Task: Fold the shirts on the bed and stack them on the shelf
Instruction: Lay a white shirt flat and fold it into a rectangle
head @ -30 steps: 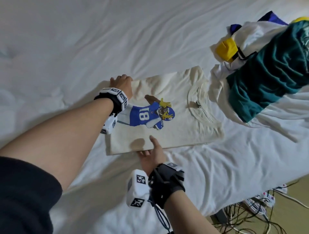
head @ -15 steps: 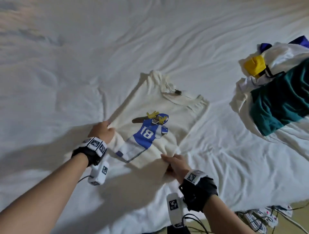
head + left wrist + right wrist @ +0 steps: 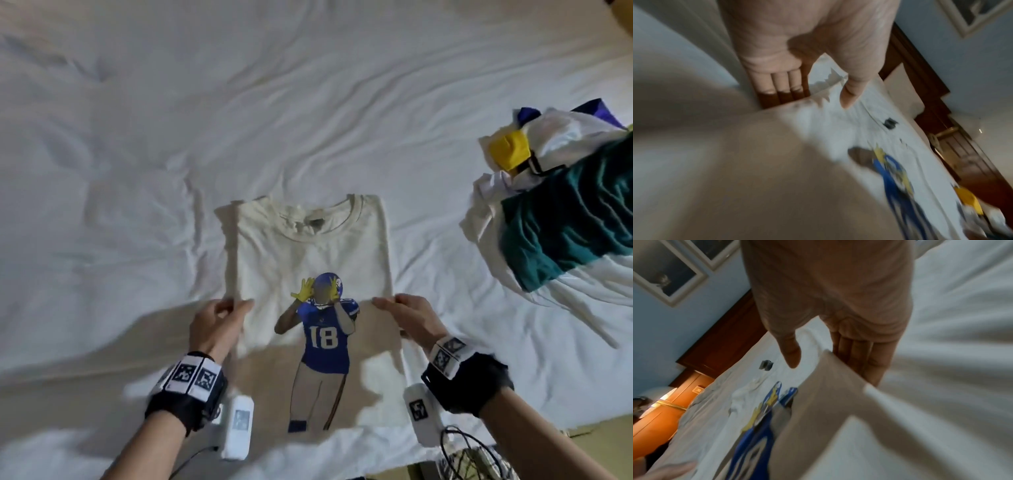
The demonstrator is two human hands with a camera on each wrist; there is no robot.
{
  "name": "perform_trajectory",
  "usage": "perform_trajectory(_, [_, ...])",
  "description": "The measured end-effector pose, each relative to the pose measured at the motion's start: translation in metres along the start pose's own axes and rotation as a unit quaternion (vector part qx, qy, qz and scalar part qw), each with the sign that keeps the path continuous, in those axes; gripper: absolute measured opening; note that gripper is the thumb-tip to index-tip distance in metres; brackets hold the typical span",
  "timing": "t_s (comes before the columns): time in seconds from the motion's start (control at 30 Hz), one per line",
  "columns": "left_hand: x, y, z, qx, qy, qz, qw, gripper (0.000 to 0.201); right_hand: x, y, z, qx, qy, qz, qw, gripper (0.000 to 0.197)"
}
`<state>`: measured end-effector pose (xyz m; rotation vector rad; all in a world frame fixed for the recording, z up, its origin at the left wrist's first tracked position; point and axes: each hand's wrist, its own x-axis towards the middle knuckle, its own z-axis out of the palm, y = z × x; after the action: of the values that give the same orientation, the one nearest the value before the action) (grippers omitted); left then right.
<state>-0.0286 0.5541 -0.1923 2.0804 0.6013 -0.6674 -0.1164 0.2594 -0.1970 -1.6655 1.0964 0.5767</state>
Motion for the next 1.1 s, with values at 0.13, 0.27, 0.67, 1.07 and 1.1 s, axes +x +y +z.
perform_trajectory(0.13, [0.062, 0.054, 0.019, -0.054, 0.0, 0.048, 0.997, 0.036, 0.057, -0.052, 0.006, 0.027, 0.073, -0.05, 0.996, 0.044])
perform_trajectory(0.27, [0.107, 0.087, 0.025, -0.052, 0.015, 0.114, 0.992, 0.034, 0.098, -0.085, -0.008, 0.038, 0.112, -0.111, 0.987, 0.036])
perform_trajectory(0.67, [0.043, 0.065, 0.087, 0.39, -0.038, 0.38, 0.838, 0.071, 0.025, -0.047, 0.075, -0.367, 0.072, -0.35, 0.859, 0.069])
perform_trajectory(1.07, [-0.013, -0.017, 0.08, 0.428, -0.036, 0.332, 0.84, 0.063, -0.011, 0.027, 0.092, -0.433, 0.067, -0.296, 0.849, 0.067])
perform_trajectory(1.1, [-0.026, -0.029, 0.088, 0.43, -0.047, 0.341, 0.835, 0.063, -0.019, 0.038, 0.101, -0.438, 0.059, -0.31, 0.842, 0.067])
